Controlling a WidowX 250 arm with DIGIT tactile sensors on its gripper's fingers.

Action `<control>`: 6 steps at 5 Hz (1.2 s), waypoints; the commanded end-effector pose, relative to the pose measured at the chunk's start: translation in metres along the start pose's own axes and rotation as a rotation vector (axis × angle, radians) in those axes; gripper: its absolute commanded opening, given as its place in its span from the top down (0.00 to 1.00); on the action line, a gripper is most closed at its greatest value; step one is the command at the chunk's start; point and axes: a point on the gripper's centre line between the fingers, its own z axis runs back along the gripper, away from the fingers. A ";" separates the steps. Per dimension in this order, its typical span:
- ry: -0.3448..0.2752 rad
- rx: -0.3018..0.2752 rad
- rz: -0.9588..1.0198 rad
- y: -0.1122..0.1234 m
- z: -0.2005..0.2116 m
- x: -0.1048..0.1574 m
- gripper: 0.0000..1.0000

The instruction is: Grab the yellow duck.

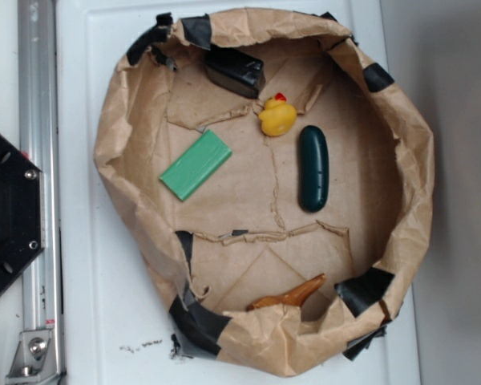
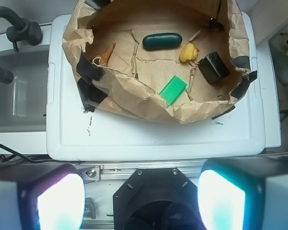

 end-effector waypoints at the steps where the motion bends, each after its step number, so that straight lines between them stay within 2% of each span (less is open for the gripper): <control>1: 0.000 0.000 0.000 0.000 0.000 0.000 0.00; 2: -0.035 -0.023 0.016 0.011 -0.019 0.035 0.00; 3: -0.175 0.034 -0.008 0.011 -0.043 0.078 0.00; 4: -0.214 0.092 -0.078 0.015 -0.079 0.113 0.00; 5: -0.178 0.075 -0.251 0.020 -0.120 0.133 0.00; 6: -0.107 0.038 -0.301 0.029 -0.155 0.153 0.00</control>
